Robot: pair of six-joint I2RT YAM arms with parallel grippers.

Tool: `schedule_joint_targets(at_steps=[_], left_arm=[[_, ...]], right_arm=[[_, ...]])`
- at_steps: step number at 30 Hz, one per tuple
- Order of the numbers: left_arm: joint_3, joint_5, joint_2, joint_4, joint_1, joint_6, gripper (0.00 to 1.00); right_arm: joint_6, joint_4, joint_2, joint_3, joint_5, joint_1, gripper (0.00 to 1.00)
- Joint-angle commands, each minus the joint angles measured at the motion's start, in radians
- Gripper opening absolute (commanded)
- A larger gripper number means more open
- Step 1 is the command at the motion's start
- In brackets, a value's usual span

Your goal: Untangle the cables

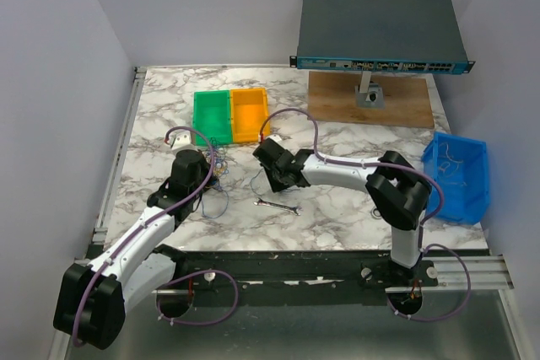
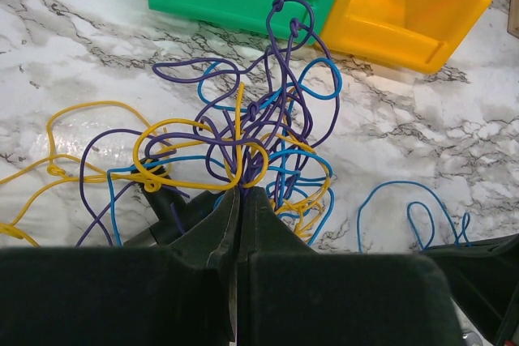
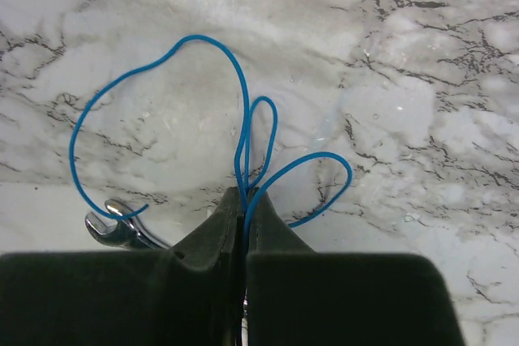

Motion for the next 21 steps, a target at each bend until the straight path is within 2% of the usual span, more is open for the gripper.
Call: schedule_joint_targets(at_steps=[1,6,12,15,21], left_arm=[[0.018,0.010,-0.004,0.010,0.001,0.010,0.00],[0.017,0.009,-0.010,0.006,0.001,0.008,0.00],[0.015,-0.012,-0.023,-0.012,0.001,0.001,0.00],[0.013,-0.051,-0.037,-0.034,0.001,-0.019,0.00],[0.003,-0.184,-0.091,-0.101,0.001,-0.086,0.00]], right_arm=[[0.008,-0.015,-0.069,0.018,0.037,0.003,0.01],[-0.051,-0.065,-0.051,0.169,0.089,0.001,0.01],[-0.107,-0.196,0.081,0.475,0.301,-0.005,0.01],[-0.129,-0.234,0.158,0.623,0.406,-0.017,0.01],[-0.153,-0.255,0.281,0.825,0.492,-0.051,0.01]])
